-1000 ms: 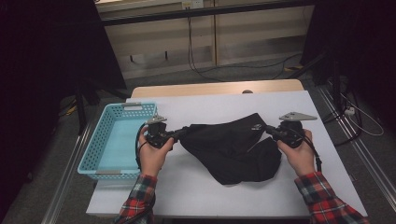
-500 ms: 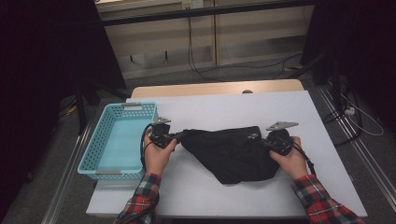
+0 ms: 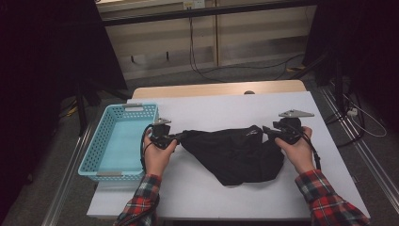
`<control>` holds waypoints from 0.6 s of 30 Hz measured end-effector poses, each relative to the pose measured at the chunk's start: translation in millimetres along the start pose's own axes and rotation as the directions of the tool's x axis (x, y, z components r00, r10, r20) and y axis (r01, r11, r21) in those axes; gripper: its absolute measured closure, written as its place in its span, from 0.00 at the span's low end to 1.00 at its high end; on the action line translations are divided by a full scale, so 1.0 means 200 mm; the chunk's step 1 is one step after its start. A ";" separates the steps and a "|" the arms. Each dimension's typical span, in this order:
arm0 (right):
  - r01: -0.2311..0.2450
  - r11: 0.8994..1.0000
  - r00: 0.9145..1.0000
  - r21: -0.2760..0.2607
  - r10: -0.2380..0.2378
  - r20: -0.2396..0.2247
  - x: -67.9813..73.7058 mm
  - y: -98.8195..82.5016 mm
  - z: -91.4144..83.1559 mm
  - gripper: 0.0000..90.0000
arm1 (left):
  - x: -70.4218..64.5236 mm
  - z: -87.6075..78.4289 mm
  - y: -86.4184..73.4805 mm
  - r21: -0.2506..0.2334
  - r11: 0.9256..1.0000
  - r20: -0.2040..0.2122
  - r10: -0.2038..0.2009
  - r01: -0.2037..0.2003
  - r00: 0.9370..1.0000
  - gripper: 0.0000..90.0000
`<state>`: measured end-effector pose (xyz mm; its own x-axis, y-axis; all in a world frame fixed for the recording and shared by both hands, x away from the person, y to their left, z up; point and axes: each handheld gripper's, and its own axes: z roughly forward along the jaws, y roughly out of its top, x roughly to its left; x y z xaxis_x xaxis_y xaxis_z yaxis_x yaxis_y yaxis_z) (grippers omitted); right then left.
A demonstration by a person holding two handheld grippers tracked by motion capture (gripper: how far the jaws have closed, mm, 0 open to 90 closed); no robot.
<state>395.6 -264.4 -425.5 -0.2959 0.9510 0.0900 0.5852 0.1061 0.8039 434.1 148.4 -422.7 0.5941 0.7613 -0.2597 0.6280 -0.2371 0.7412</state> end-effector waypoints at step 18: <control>0.081 0.990 0.995 0.117 -0.073 -0.072 0.12 -0.10 0.13 0.67 | 0.03 -0.04 0.00 -0.004 1.000 -0.022 -0.009 0.009 1.000 0.92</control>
<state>396.4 -235.2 -455.8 -0.3913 0.9174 0.0728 0.6439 0.2164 0.7339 433.5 157.4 -418.2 0.5771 0.7765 -0.2529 0.6312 -0.2275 0.7415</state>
